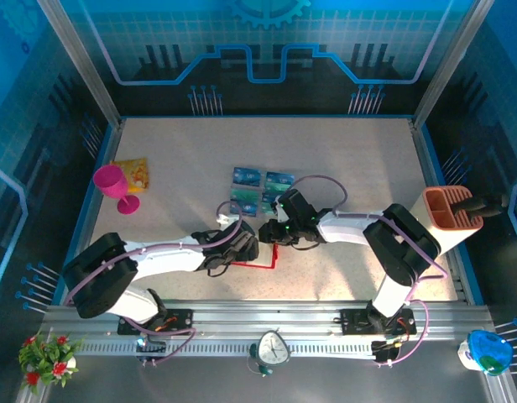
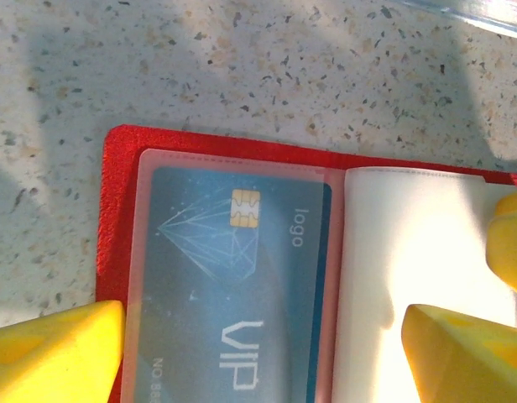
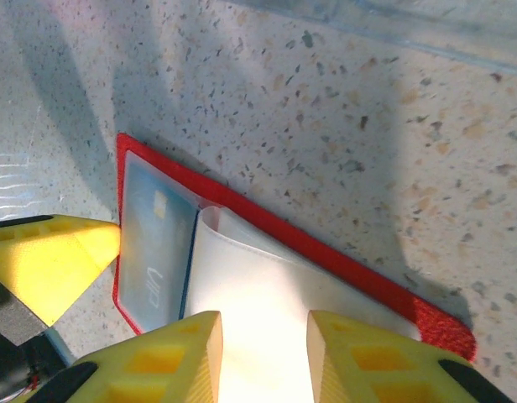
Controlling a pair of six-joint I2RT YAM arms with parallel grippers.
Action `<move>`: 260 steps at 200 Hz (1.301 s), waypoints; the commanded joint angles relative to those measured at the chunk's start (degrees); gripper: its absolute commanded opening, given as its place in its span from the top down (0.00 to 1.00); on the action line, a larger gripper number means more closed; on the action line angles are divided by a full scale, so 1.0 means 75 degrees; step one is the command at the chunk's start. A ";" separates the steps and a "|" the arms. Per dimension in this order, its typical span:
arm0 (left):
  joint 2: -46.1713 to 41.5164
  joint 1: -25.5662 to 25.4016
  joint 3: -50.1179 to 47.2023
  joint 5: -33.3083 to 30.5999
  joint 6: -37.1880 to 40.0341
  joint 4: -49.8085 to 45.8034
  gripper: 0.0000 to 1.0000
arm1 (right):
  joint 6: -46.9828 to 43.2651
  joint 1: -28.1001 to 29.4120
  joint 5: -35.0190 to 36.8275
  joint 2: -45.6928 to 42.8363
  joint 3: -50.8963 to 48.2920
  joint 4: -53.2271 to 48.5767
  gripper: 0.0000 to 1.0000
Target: Put the credit cards into the card holder
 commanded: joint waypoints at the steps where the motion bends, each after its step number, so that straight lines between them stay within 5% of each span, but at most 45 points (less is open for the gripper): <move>1: -0.0542 -0.0049 -0.0011 0.0274 0.0006 0.0013 0.12 | 0.0213 0.0103 -0.0190 0.0252 0.0301 0.0261 0.67; 66: -0.1368 -0.0038 -0.0117 0.0053 0.0050 -0.0340 0.09 | 0.0202 0.0214 0.0091 0.0079 0.0287 0.0078 0.68; 123: -0.1622 -0.0037 -0.0084 0.0093 0.0054 -0.0442 0.09 | -0.0417 0.0323 0.1653 -0.1581 -0.0078 -0.1303 0.69; 160: -0.1509 -0.0043 0.0143 0.0183 0.0143 -0.0512 0.08 | -0.0752 0.0735 0.2551 -0.1846 -0.0124 -0.2089 0.56; 193: -0.1402 -0.0037 0.0293 0.0239 0.0159 -0.0558 0.07 | -0.0792 0.1005 0.2856 -0.1502 -0.0130 -0.2148 0.55; 210: -0.1354 -0.0044 0.0377 0.0275 0.0154 -0.0606 0.07 | -0.0819 0.1012 0.2957 -0.1392 -0.0181 -0.2077 0.60; 260: -0.1038 -0.0101 0.0708 0.0567 0.0203 -0.0525 0.07 | -0.1168 0.0644 0.3027 -0.1446 -0.0528 -0.2033 0.99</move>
